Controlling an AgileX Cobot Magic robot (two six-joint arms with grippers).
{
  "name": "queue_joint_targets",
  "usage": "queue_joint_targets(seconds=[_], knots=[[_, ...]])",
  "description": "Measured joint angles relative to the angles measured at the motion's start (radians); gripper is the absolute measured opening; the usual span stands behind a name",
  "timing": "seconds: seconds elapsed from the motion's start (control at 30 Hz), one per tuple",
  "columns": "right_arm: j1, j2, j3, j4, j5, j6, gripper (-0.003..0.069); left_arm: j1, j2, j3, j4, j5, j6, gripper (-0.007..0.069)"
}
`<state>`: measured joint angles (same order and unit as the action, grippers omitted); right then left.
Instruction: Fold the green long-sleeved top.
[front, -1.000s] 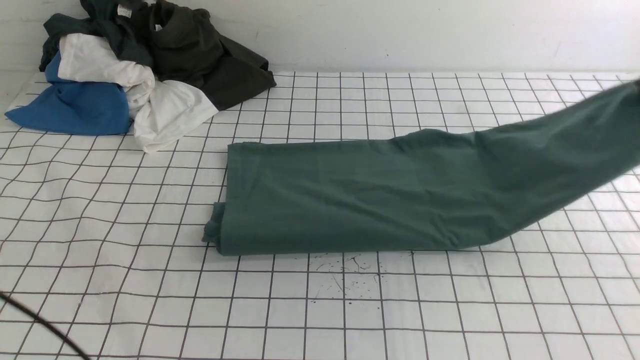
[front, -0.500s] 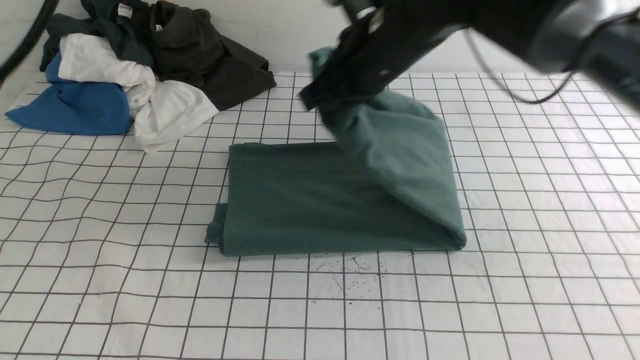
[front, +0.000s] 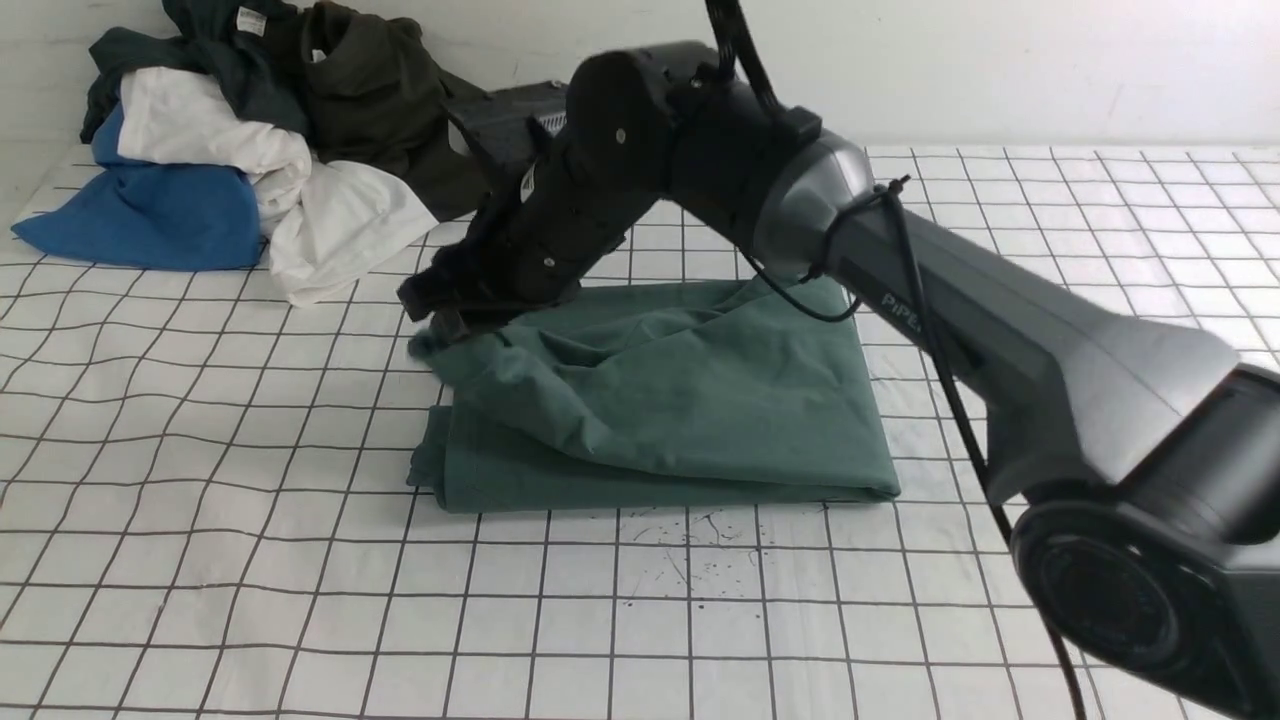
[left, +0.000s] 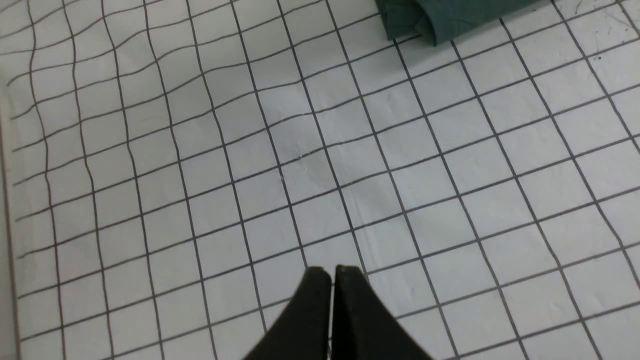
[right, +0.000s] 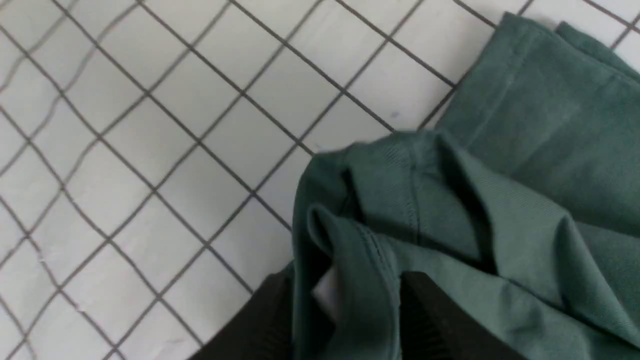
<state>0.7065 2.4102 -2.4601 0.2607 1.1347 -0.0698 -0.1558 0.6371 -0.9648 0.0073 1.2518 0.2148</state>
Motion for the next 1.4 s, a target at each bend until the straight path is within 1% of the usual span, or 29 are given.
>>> queue_joint_targets(seconds=[0.07,0.1,0.17,0.23,0.27,0.3,0.33,0.37,0.47,0.53,0.57,0.6,0.63,0.7,0.73,0.8,0.83,0.9,0.93,0.97,1.0,1.07,1.13,1.17,1.27,1.4], knots=[[0.000,-0.007,-0.069,-0.014,0.087,-0.005,0.0400,-0.015,-0.033,0.025,0.000,-0.026,-0.007,-0.0007],[0.000,-0.014,-0.093,-0.033,0.104,-0.008,0.0412,-0.021,-0.052,0.039,0.000,-0.031,-0.016,-0.0007],[0.000,-0.038,-0.107,-0.065,0.115,-0.008,0.0412,-0.029,-0.097,0.060,-0.007,-0.046,-0.038,-0.0007],[-0.001,-0.078,-0.099,-0.081,0.121,-0.008,0.0395,-0.030,-0.155,0.092,-0.001,-0.060,-0.069,-0.0007],[-0.002,-0.107,-0.087,-0.081,0.123,-0.009,0.0377,-0.030,-0.194,0.106,0.000,-0.068,-0.079,-0.0007],[-0.002,-0.153,-0.058,-0.081,0.123,-0.021,0.0337,-0.030,-0.254,0.134,-0.007,-0.077,-0.094,-0.0007],[-0.002,-0.160,-0.058,-0.081,0.123,-0.023,0.0331,-0.030,-0.254,0.138,-0.007,-0.078,-0.096,-0.0007],[-0.002,-0.214,-0.008,-0.080,0.124,-0.045,0.0279,-0.030,-0.328,0.172,-0.007,-0.086,-0.102,-0.0007],[-0.002,-0.343,0.126,-0.085,0.124,-0.090,0.0154,-0.030,-0.465,0.237,-0.007,-0.135,-0.105,-0.0007],[-0.002,-0.456,0.259,-0.107,0.124,-0.122,0.0058,-0.030,-0.539,0.286,-0.007,-0.179,-0.117,-0.0007],[-0.002,-0.466,0.271,-0.110,0.125,-0.124,0.0051,-0.030,-0.545,0.291,-0.007,-0.183,-0.120,-0.0007],[-0.002,-0.540,0.362,-0.131,0.126,-0.135,0.0017,-0.030,-0.578,0.325,-0.007,-0.209,-0.129,-0.0007],[-0.002,-0.592,0.427,-0.148,0.126,-0.138,0.0003,-0.030,-0.597,0.348,-0.007,-0.224,-0.132,-0.0007],[-0.002,-0.709,0.571,-0.186,0.126,-0.139,-0.0010,-0.030,-0.624,0.392,-0.007,-0.241,-0.138,-0.0007],[-0.002,-0.731,0.583,-0.188,0.126,-0.139,-0.0010,-0.030,-0.625,0.399,-0.007,-0.242,-0.138,-0.0007],[-0.002,-0.842,0.725,-0.210,0.112,-0.137,-0.0013,-0.030,-0.633,0.427,-0.007,-0.244,-0.139,-0.0007],[-0.002,-0.864,0.750,-0.212,0.104,-0.136,-0.0013,-0.030,-0.632,0.431,-0.007,-0.245,-0.139,-0.0007],[-0.002,-1.038,0.930,-0.222,0.000,-0.118,-0.0013,-0.030,-0.634,0.462,-0.016,-0.251,-0.144,-0.0007],[-0.002,-1.038,0.930,-0.224,0.000,-0.118,-0.0013,-0.030,-0.634,0.462,-0.016,-0.251,-0.144,-0.0007],[-0.002,-1.133,1.019,-0.224,-0.071,-0.106,-0.0014,-0.030,-0.634,0.471,-0.018,-0.255,-0.145,-0.0007],[-0.002,-1.157,1.040,-0.226,-0.089,-0.103,-0.0015,-0.030,-0.634,0.471,-0.018,-0.257,-0.145,-0.0007],[-0.002,-1.321,1.179,-0.227,-0.208,-0.094,-0.0014,-0.030,-0.634,0.472,-0.019,-0.262,-0.145,-0.0007],[-0.002,-1.420,1.250,-0.227,-0.277,-0.091,-0.0014,-0.030,-0.634,0.472,-0.020,-0.263,-0.145,-0.0007],[-0.002,-1.420,1.258,-0.227,-0.277,-0.091,-0.0014,-0.030,-0.634,0.472,-0.020,-0.263,-0.145,-0.0007],[-0.002,-1.598,1.405,-0.227,-0.401,-0.059,-0.0014,-0.030,-0.634,0.472,-0.020,-0.263,-0.145,-0.0007],[-0.002,-1.698,1.491,-0.227,-0.454,-0.045,-0.0014,-0.030,-0.634,0.472,-0.020,-0.263,-0.145,-0.0007]])
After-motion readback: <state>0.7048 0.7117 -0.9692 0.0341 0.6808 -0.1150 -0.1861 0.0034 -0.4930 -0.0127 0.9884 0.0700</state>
